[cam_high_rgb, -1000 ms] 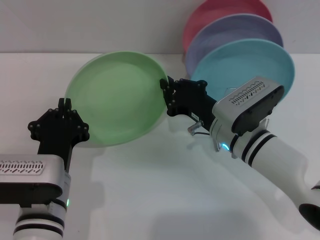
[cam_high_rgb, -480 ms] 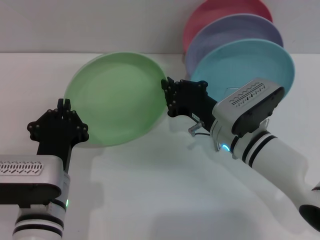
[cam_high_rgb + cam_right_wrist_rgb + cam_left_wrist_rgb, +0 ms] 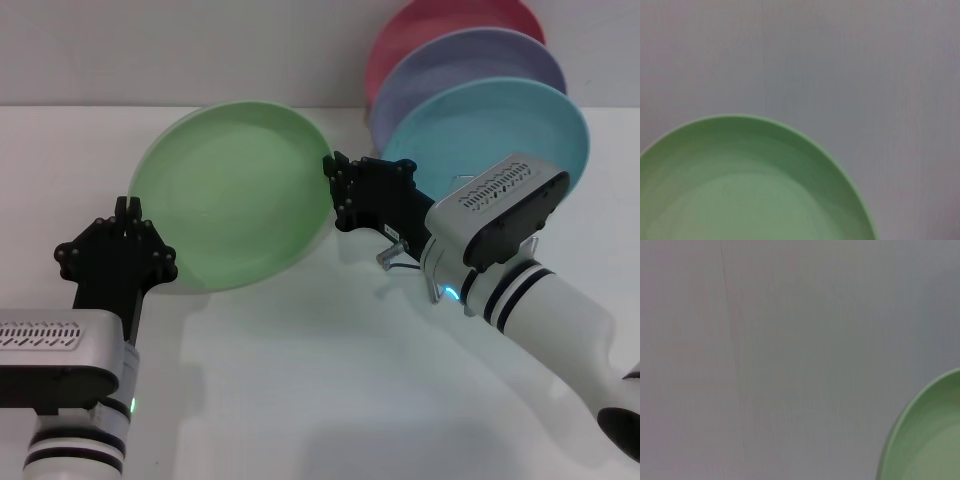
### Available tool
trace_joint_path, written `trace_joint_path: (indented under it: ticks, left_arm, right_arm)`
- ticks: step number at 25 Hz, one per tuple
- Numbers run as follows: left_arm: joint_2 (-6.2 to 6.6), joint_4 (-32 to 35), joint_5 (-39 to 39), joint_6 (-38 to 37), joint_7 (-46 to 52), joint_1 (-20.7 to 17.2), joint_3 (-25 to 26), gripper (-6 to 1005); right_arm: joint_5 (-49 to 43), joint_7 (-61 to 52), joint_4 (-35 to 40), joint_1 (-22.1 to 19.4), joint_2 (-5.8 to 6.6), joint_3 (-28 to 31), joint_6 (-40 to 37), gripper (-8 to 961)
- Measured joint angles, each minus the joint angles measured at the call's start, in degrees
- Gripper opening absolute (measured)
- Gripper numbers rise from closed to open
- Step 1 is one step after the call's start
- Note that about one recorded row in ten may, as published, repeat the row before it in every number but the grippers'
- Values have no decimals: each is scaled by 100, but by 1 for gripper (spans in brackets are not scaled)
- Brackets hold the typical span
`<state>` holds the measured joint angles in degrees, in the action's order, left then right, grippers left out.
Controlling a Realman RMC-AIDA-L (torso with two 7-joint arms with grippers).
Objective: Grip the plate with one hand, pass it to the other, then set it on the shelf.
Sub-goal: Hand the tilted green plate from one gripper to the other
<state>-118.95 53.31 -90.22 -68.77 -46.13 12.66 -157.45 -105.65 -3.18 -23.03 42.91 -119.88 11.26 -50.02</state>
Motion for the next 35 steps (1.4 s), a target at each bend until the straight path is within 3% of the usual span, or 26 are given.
trace_joint_path:
  ticks: [34, 35]
  left_arm:
    - [47, -83, 82, -56, 339, -39, 27, 145]
    - [47, -83, 82, -56, 339, -39, 27, 187]
  right_arm:
    - [8, 3, 43, -2, 4, 102, 0, 14]
    - [8, 3, 43, -2, 4, 102, 1, 14]
